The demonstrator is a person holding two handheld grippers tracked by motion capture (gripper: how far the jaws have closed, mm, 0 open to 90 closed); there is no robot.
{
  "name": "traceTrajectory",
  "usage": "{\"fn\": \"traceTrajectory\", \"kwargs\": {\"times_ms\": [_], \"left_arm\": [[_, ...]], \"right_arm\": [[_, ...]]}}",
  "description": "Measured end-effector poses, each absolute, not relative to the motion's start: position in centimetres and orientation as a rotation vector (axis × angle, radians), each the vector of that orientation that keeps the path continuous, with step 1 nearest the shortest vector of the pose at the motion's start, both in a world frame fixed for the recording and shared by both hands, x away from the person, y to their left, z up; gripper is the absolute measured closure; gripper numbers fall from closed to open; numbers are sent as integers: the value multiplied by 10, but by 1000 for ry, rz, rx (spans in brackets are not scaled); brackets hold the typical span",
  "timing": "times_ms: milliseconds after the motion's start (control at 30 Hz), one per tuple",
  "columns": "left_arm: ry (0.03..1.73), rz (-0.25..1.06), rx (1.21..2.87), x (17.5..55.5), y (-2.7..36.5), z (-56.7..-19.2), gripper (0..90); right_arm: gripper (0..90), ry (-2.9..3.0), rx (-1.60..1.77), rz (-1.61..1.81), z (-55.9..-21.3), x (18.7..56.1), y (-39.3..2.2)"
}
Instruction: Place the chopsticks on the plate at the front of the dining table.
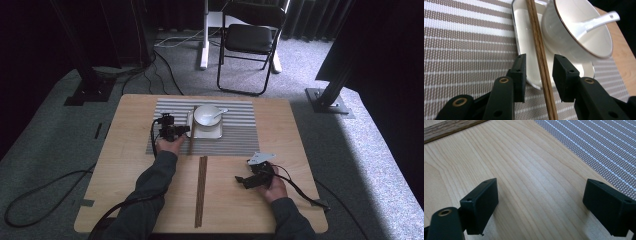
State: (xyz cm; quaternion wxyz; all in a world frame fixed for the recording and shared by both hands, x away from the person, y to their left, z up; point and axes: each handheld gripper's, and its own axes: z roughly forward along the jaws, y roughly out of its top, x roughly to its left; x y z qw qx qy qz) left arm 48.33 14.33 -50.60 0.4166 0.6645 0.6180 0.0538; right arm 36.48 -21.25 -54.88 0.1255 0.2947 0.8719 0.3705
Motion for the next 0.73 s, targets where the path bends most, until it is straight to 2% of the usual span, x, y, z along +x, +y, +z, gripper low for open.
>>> {"fn": "traceTrajectory", "kwargs": {"times_ms": [267,533,600,733], "left_arm": [[1476,184,1716,455,146,-505,599],[1473,235,1749,429,157,-516,572],[1483,211,1756,423,160,-518,571],[1451,283,1790,406,164,-515,552]], "right_arm": [[123,2540,859,1079,-549,365,-213],[123,2539,862,1080,-549,365,-212],[123,2539,861,1079,-549,365,-212],[123,2540,862,1080,-549,365,-213]]}}
